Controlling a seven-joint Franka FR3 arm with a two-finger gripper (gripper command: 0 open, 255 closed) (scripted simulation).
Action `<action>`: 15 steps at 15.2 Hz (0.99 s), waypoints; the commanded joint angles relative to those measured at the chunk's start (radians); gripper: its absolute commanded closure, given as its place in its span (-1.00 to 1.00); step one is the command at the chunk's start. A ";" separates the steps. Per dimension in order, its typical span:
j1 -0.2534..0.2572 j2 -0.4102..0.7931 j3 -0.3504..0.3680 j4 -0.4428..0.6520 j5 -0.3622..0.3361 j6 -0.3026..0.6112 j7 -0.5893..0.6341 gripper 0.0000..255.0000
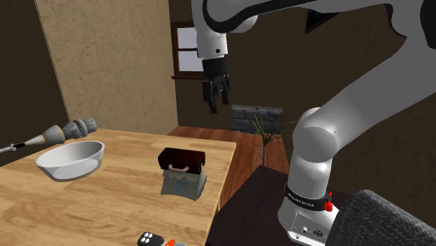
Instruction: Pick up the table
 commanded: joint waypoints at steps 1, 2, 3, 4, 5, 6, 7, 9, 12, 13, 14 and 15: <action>0.028 0.003 0.035 -0.048 0.010 0.071 0.001 -1.00; 0.043 0.007 0.053 -0.070 0.015 0.106 0.002 -1.00; 0.057 0.011 0.072 -0.092 0.019 0.140 0.004 -1.00; 0.071 0.017 0.091 -0.112 0.024 0.176 0.006 -1.00; 0.084 0.025 0.110 -0.132 0.028 0.211 0.008 -1.00; 0.098 0.034 0.129 -0.151 0.031 0.248 0.011 -1.00; 0.111 0.045 0.149 -0.168 0.034 0.285 0.015 -1.00; 0.136 0.073 0.191 -0.201 0.038 0.360 0.024 -1.00; 0.151 0.102 0.224 -0.231 0.039 0.429 0.034 -1.00; 0.151 0.109 0.228 -0.240 0.039 0.445 0.037 -1.00; 0.150 0.115 0.231 -0.250 0.040 0.461 0.040 -1.00; 0.150 0.123 0.235 -0.259 0.040 0.477 0.043 -1.00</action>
